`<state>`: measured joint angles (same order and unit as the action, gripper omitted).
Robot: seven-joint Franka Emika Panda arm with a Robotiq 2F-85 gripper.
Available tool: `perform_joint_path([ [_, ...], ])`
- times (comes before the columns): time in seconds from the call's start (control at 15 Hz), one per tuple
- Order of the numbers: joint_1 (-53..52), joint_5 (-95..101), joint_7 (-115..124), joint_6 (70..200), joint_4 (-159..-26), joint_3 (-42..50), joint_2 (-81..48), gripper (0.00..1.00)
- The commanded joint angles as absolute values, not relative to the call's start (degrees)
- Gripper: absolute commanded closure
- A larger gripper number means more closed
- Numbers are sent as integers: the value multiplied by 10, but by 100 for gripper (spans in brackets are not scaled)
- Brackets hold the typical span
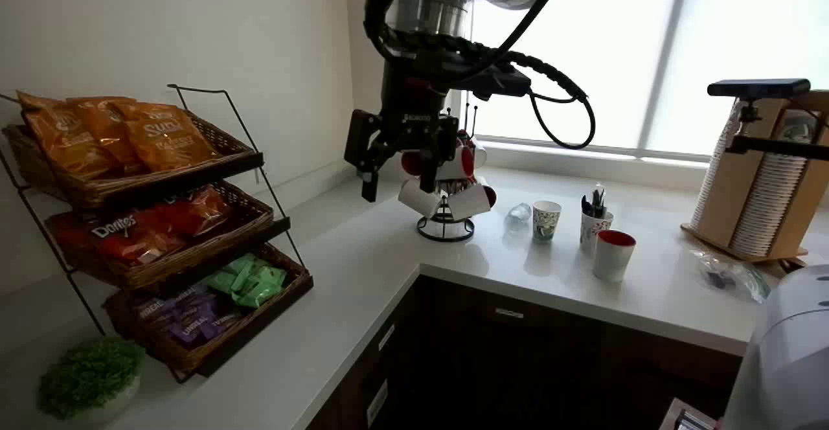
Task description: Put the mug directly in front of the larger cup
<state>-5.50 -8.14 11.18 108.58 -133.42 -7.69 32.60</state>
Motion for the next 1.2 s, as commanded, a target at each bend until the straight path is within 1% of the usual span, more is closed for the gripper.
perform_joint_path([
  [0.0,-53,-82,111,1085,-1333,-78,326,0],
  [0.87,-53,-82,111,1085,-1333,-78,326,0],
  [1.13,-35,-76,126,1111,-1405,-66,420,0],
])
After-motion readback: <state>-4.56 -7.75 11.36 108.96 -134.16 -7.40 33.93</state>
